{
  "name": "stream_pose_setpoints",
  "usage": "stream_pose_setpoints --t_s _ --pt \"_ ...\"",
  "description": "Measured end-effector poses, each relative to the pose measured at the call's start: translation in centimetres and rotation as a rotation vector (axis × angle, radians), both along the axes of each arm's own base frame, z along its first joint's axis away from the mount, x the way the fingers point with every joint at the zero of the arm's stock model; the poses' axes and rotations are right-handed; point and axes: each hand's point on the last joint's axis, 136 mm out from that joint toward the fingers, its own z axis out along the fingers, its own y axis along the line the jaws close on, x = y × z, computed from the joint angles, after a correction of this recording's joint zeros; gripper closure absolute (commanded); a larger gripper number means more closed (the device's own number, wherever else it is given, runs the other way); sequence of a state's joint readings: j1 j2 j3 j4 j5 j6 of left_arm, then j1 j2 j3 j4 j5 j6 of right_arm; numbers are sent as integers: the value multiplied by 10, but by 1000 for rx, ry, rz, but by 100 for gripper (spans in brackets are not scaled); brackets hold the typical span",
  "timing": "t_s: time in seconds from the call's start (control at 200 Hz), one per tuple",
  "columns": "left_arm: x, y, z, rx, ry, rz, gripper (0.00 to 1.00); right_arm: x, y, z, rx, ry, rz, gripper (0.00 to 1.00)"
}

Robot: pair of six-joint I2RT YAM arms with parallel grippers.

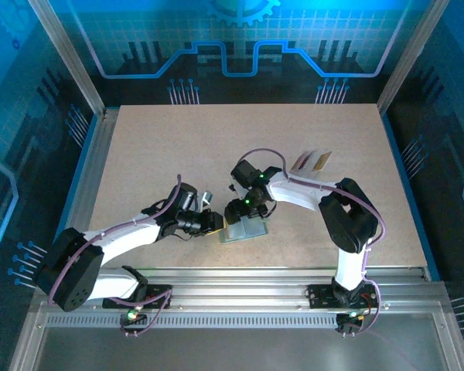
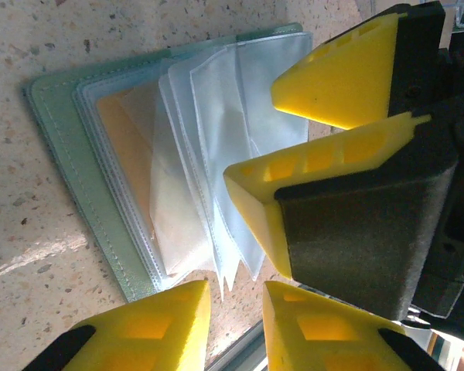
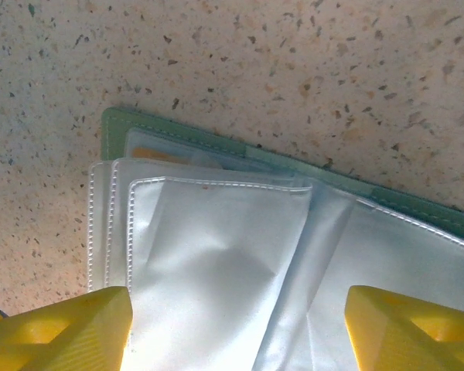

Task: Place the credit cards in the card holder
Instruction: Flip over the card slot in the card holder.

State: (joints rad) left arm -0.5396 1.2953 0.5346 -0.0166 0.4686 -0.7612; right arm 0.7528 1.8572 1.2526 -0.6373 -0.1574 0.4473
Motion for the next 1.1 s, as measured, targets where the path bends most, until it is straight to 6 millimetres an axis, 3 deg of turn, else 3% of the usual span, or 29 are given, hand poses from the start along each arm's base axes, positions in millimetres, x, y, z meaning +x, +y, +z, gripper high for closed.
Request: stream_pose_setpoints --t_s 0.53,0.83,1.101 --pt "7 7 0 5 2 32 76 -6 2 -19 -163 -71 59 31" --pt "7 14 -5 34 17 55 76 3 -15 -15 -269 -162 22 60" --pt "8 14 -2 35 15 56 76 6 -32 -6 -326 -204 -3 68"
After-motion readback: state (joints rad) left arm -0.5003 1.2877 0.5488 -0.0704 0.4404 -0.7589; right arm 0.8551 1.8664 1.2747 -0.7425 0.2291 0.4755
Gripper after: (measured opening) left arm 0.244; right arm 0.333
